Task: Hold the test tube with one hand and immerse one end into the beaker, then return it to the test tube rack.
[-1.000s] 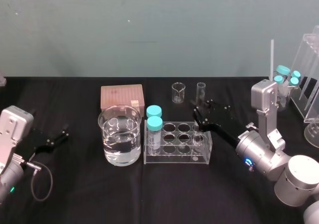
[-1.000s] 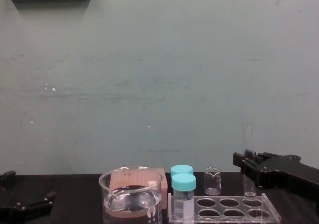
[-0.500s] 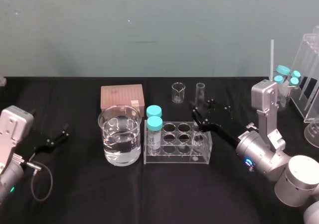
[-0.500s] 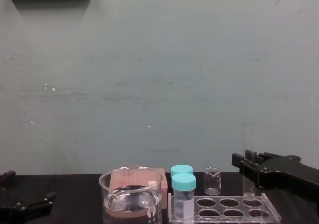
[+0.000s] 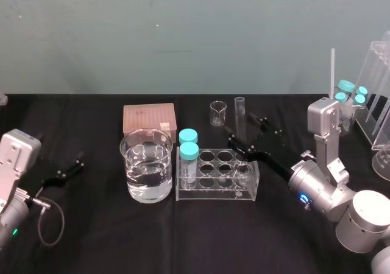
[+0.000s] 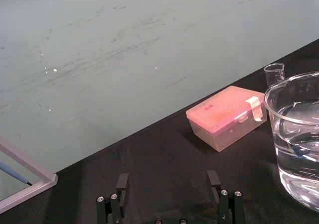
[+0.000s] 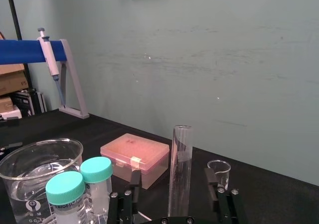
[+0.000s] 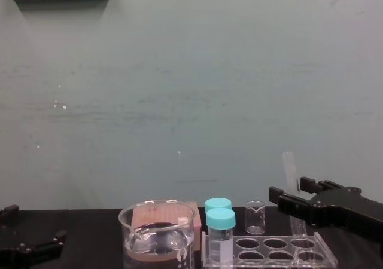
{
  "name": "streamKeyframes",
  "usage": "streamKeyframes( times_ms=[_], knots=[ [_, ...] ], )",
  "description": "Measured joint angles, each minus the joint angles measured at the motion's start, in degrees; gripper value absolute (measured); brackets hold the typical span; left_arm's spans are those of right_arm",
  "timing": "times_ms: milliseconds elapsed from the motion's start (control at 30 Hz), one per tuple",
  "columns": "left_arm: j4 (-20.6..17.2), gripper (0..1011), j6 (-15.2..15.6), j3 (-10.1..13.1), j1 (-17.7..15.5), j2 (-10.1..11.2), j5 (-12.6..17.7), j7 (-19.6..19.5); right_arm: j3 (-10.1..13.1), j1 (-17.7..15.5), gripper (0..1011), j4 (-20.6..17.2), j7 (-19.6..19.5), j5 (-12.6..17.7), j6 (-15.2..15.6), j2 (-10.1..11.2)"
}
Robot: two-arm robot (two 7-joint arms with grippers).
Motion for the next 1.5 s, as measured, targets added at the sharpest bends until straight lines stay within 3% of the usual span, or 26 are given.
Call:
streamKeyframes(
  times_ms=[300, 533, 633, 733, 833, 967, 1233, 1500],
  knots=[
    [0.0, 1000, 0.0, 0.0, 0.0, 0.0, 0.0, 0.0, 0.8, -0.4, 1003, -1.6, -0.1, 0.4, -0.7, 0.2],
    [0.0, 1000, 0.0, 0.0, 0.0, 0.0, 0.0, 0.0, 4.7, -2.6, 1000, -9.3, -2.2, 2.2, -2.9, 1.0],
    [0.0, 1000, 0.0, 0.0, 0.0, 0.0, 0.0, 0.0, 7.4, -4.3, 1000, -11.6, -6.0, 1.2, -3.1, 1.4],
    [0.0, 1000, 0.0, 0.0, 0.0, 0.0, 0.0, 0.0, 8.6, -5.5, 1000, -12.0, -9.1, -0.2, -1.5, 1.4],
    [0.0, 1000, 0.0, 0.0, 0.0, 0.0, 0.0, 0.0, 9.7, -7.3, 1000, -11.8, -12.6, -2.0, 2.3, 1.1],
    [0.0, 1000, 0.0, 0.0, 0.0, 0.0, 0.0, 0.0, 9.9, -8.3, 1000, -10.6, -13.7, -3.0, 5.2, 0.6],
    [0.0, 1000, 0.0, 0.0, 0.0, 0.0, 0.0, 0.0, 9.9, -8.5, 1000, -9.0, -13.6, -4.1, 7.4, -0.3],
    [0.0, 1000, 0.0, 0.0, 0.0, 0.0, 0.0, 0.0, 10.0, -8.5, 1000, -9.0, -13.4, -4.2, 7.5, -0.4]
  ],
)
